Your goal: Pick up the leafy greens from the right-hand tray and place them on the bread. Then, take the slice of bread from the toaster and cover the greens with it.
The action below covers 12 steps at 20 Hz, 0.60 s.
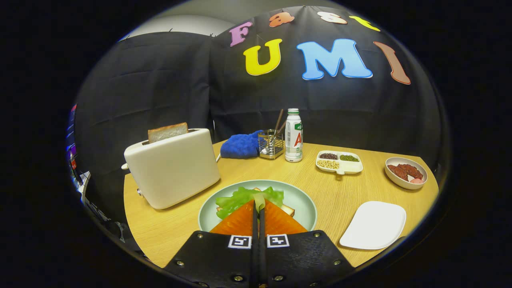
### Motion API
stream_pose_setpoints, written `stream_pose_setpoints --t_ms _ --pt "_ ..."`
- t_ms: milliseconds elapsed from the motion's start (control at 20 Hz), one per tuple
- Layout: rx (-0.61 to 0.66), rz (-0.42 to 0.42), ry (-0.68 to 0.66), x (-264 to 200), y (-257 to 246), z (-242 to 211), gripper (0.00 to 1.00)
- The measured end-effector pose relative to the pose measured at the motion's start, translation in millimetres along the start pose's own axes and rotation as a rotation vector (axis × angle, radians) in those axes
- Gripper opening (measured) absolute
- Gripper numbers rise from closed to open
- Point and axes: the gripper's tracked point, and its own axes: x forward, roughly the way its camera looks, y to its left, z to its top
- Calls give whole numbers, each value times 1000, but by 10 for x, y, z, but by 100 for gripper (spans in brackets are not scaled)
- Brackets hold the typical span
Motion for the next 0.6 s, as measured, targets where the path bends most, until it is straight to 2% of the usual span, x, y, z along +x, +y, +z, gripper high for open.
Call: stream_pose_setpoints --t_ms 200,300,450,600 --pt "9 -28 18 30 -80 -107 0" --pt "5 -48 35 15 -128 -158 9" --pt "-22 -75 51 6 -195 -218 34" --pt "-21 -117 28 -68 -257 -168 40"
